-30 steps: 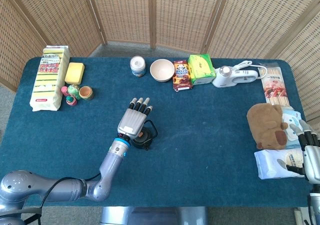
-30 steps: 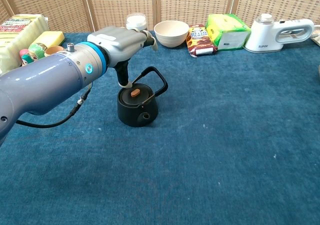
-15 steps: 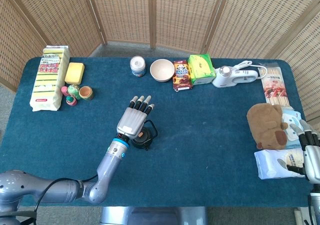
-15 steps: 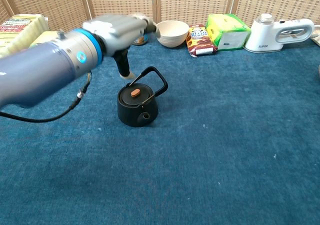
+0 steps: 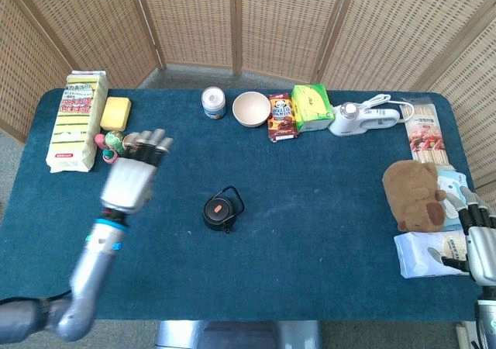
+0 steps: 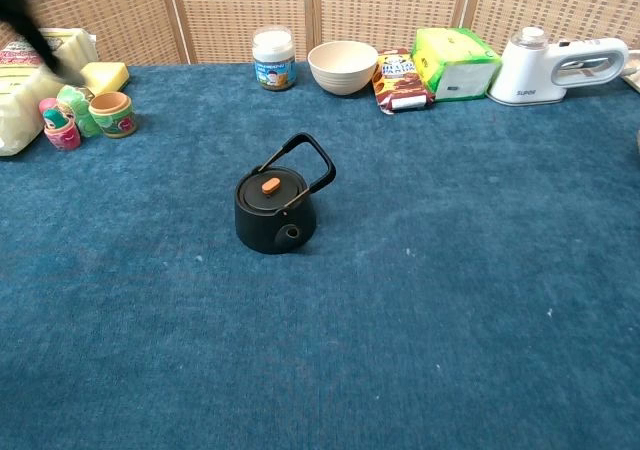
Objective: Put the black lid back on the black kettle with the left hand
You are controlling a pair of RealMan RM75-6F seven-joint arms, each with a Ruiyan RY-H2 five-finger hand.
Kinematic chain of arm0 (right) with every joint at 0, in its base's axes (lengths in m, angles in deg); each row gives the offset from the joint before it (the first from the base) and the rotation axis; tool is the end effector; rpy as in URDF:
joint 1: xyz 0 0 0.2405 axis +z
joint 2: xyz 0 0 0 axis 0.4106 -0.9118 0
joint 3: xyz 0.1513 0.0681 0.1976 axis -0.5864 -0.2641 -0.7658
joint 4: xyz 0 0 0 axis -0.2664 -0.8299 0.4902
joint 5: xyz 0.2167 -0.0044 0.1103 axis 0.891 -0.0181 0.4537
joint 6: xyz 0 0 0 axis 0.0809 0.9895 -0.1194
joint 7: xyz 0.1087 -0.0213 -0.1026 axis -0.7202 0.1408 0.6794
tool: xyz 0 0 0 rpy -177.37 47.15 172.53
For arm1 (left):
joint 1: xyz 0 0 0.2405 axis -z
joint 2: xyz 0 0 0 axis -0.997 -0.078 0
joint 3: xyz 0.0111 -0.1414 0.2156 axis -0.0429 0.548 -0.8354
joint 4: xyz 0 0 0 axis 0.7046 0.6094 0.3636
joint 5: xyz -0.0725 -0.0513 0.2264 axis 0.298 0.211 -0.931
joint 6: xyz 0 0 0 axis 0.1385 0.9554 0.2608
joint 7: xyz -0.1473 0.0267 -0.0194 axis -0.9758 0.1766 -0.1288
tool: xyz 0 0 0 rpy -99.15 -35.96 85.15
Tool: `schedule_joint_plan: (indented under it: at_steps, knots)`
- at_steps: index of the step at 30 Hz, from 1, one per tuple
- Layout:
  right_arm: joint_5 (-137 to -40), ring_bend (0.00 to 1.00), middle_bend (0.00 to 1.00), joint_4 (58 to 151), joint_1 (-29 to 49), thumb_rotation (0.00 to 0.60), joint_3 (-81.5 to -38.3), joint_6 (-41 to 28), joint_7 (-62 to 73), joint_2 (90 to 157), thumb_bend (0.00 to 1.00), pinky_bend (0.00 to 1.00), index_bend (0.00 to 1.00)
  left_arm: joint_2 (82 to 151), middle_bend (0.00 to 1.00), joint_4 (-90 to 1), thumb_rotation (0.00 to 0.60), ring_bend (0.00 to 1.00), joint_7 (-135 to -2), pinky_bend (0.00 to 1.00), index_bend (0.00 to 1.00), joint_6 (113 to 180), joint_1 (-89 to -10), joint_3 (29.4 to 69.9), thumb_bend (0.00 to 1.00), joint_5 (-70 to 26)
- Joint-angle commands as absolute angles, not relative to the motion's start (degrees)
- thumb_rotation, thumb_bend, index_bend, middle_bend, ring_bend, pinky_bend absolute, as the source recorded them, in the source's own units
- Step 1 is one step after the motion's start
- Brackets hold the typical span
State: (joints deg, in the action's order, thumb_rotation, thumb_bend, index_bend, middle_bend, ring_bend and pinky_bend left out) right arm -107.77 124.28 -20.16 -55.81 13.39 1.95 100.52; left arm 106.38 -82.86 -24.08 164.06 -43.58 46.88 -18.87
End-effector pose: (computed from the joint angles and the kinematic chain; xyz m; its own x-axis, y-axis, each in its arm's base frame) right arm -0.3323 -0.1999 0.1569 0.3334 0.0341 0.9422 -0.9416 0.0618 0.3309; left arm -0.1229 0.3155 0.0586 0.6262 -0.0571 0.7776 0.7489 -0.2336 -0.6202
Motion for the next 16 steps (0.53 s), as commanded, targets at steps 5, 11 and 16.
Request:
schedule_joint_plan:
  at_steps: [5,11,16]
  knots:
    - [-109.08,0.00,0.00,124.68,-20.27,0.600,-55.75,15.25,4.92,101.91,0.10,0.00,0.12,92.97,0.00,-74.76,0.600,0.00,-60.45,0.07,0.00,175.78,-63.82,35.28,0.08,-36.67]
    - [-110.66,0.00,0.00,125.98,-20.82,0.600,-55.97,17.78,6.02,101.80,0.10,0.00,0.12,93.56,0.00,-67.13,0.600,0.00,-73.70,0.07,0.00,180.66,-73.18,32.93,0.08,-38.30]
    - [-110.56,0.00,0.00,126.26,-21.35,0.600,-56.16,18.92,6.69,101.80,0.10,0.00,0.12,94.64,0.00,-63.50,0.600,0.00,-77.08,0.07,0.00,181.83,-77.38,31.79,0.08,-40.50]
